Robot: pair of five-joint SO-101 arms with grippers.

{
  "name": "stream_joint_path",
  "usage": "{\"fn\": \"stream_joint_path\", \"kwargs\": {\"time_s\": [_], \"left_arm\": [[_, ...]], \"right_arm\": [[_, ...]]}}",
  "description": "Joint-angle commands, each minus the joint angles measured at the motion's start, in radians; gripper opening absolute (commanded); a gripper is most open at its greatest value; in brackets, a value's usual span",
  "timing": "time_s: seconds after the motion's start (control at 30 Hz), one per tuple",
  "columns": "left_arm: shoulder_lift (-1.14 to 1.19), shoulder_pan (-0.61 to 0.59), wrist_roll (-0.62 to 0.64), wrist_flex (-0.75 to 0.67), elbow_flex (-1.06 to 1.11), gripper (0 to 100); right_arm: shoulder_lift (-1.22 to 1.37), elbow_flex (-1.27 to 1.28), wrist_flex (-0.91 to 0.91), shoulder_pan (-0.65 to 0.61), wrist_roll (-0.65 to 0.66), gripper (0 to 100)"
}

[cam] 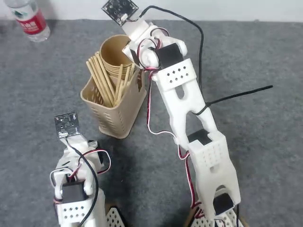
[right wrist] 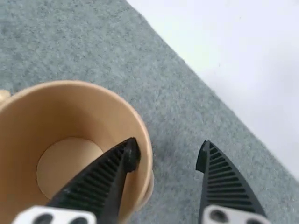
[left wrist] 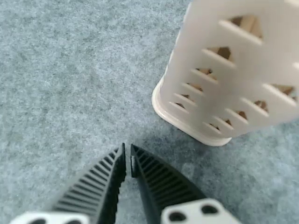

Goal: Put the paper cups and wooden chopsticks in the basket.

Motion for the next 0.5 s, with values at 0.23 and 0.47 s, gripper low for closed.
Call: {"fn": "stream_joint_path", "kwargs": {"time_s": [0.23,0.47], "left_arm": [[-0.02,-0.002,-0.011,-0.023,-0.004,1],[-0.02,-0.002,-0.011,-0.023,-0.004,1]], "right_arm": [[0.062,-0.049,0.151,0.005,0.081,0.6],[0.064,-0.279,0.34,0.054,-0.1,0.6]]}}
